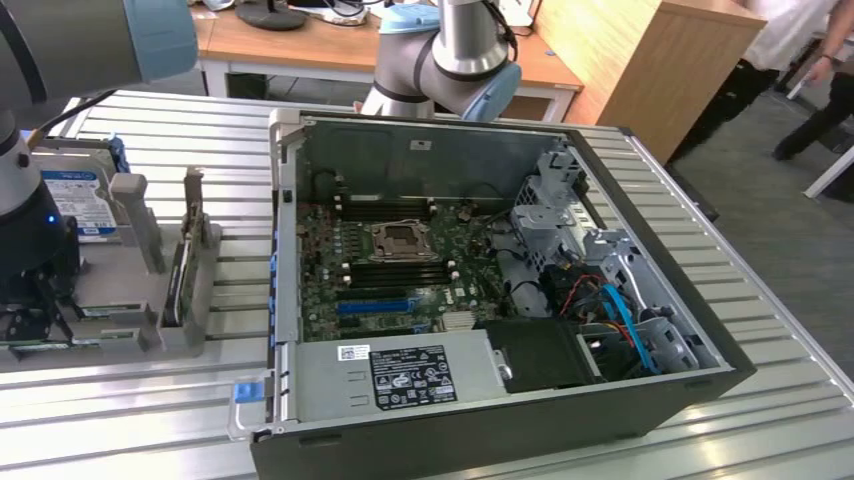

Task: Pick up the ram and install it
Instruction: 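Pick up the ram and move it above insertion slot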

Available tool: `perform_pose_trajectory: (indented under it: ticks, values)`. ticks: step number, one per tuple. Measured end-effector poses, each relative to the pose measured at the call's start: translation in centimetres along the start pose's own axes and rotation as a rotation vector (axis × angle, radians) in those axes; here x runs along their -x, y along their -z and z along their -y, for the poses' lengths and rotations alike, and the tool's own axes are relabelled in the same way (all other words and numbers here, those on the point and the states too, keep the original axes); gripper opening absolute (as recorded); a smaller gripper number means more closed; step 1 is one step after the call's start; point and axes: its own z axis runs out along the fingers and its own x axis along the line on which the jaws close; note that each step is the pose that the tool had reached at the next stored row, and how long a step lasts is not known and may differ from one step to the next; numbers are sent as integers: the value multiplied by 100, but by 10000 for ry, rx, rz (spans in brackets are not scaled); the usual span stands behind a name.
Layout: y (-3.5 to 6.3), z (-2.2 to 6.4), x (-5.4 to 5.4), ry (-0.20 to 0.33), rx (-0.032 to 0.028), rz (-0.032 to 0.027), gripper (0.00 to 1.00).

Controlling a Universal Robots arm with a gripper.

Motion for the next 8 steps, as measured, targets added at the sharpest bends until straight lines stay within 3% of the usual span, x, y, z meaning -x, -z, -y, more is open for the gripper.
perform_pose_trajectory:
  ticks: [8]
  values:
    - [-13,1,1,1,-1,1,30]
